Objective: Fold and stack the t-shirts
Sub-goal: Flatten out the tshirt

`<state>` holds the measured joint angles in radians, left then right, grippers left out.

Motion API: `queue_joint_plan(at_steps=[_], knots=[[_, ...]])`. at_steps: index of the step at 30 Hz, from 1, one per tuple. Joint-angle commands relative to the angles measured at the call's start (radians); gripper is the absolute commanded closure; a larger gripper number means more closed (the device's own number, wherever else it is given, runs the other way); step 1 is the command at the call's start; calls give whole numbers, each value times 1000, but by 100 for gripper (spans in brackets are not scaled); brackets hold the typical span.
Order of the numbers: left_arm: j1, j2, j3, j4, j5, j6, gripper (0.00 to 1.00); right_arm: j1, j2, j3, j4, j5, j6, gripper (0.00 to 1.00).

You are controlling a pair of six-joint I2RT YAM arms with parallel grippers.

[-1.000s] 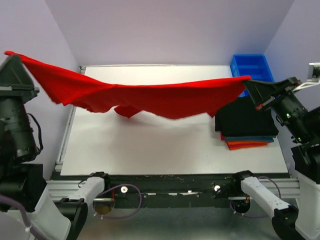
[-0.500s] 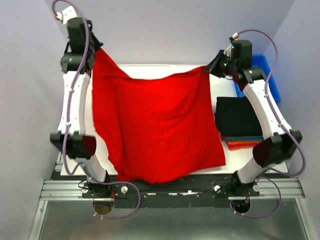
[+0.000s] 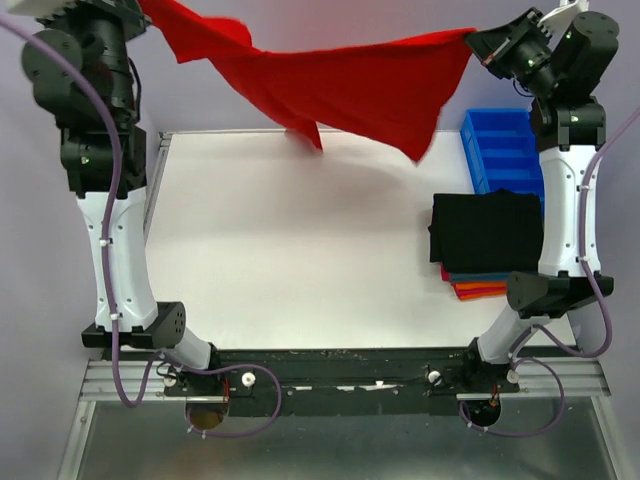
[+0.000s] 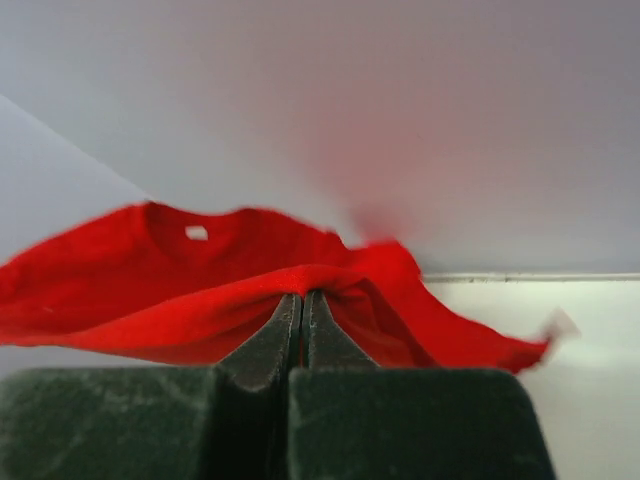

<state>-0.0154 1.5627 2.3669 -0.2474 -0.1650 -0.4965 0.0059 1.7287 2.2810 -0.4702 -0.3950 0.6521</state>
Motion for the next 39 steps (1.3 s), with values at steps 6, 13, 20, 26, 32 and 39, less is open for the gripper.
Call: queue_joint_plan(at_steps=[6,13,20,26,32,39], knots=[[31,-97,-482,-73,-46,-33,100,0,51,-352,44,-229,-5,99],[35,-407,-1148,-41,-234,-120,100,3,-122,-856,229,-243,8,99],[35,-478,-1174,-118,-237,-136,100,2,-299,-971,209,-189,-9,99],[35,-495,-936,-158,-162,-67,100,2,-432,-872,173,-205,-60,99],[35,-622,-793,-44,-98,38,100,2,-638,-845,261,-211,-100,99],[35,-806,-868,219,-18,79,100,2,-886,-980,518,-182,-86,99]])
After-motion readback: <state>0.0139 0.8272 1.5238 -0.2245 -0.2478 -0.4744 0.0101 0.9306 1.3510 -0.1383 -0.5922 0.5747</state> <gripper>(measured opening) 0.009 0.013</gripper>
